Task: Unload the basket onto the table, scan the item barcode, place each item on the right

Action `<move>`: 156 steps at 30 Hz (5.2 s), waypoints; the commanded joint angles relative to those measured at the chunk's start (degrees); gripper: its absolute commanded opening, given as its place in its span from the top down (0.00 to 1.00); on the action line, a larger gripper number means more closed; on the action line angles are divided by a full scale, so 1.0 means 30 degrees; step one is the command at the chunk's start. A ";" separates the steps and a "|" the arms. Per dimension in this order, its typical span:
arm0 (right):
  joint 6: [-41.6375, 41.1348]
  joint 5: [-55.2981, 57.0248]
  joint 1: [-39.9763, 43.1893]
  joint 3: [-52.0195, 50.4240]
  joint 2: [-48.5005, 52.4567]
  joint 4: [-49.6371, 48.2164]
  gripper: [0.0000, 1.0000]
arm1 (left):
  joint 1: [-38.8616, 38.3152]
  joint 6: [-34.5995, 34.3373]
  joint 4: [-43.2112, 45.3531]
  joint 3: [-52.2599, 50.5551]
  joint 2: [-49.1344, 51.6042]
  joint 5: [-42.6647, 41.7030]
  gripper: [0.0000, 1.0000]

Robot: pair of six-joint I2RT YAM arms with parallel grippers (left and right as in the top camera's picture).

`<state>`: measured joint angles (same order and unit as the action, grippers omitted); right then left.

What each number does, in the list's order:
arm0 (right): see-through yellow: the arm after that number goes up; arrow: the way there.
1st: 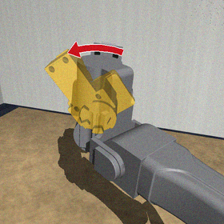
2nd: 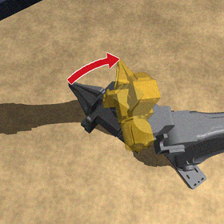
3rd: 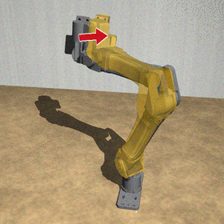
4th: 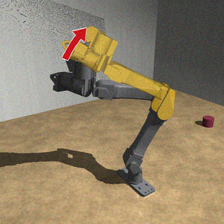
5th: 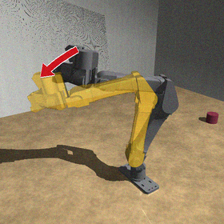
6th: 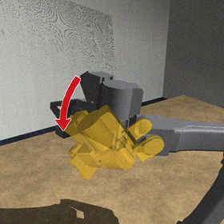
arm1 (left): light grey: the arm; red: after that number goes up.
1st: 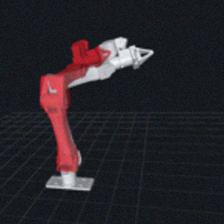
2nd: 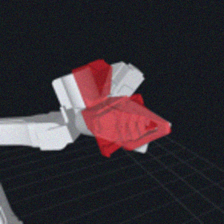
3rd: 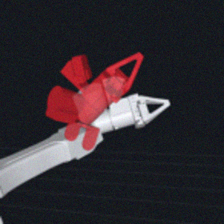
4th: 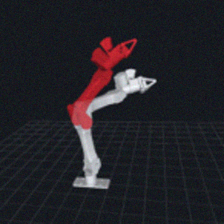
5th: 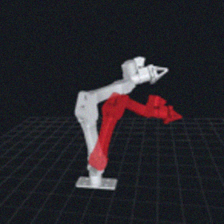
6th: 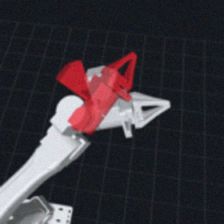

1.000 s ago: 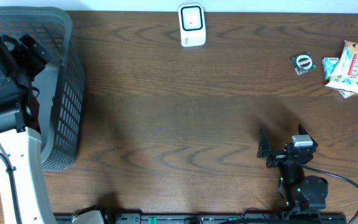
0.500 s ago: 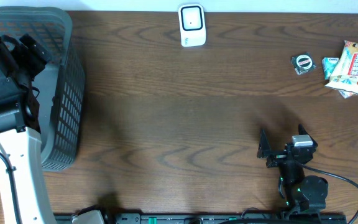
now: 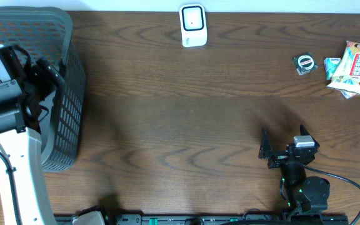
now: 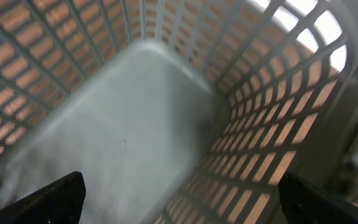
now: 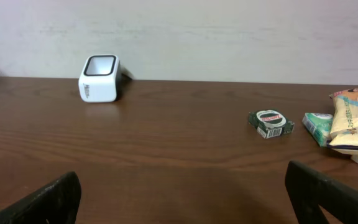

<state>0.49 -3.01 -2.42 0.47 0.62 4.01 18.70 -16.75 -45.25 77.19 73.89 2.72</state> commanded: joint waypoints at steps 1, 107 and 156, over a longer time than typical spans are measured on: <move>0.0138 0.0087 0.0080 -0.0051 -0.0109 0.0044 0.01 | 0.0036 -0.0510 -0.0299 -0.0109 0.0029 -0.0423 0.02; 0.0138 0.0087 0.0080 -0.0051 -0.0080 0.0044 0.01 | -0.5625 0.5020 2.2338 -1.9365 -1.7894 -0.3264 0.02; 0.0138 0.0087 0.0080 -0.0051 -0.0080 0.0044 0.01 | -0.6178 0.6382 1.7150 -2.2316 -2.0866 0.5982 0.02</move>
<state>0.49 -3.01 -2.42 0.47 0.64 4.01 -2.57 1.56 4.45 10.09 11.84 17.04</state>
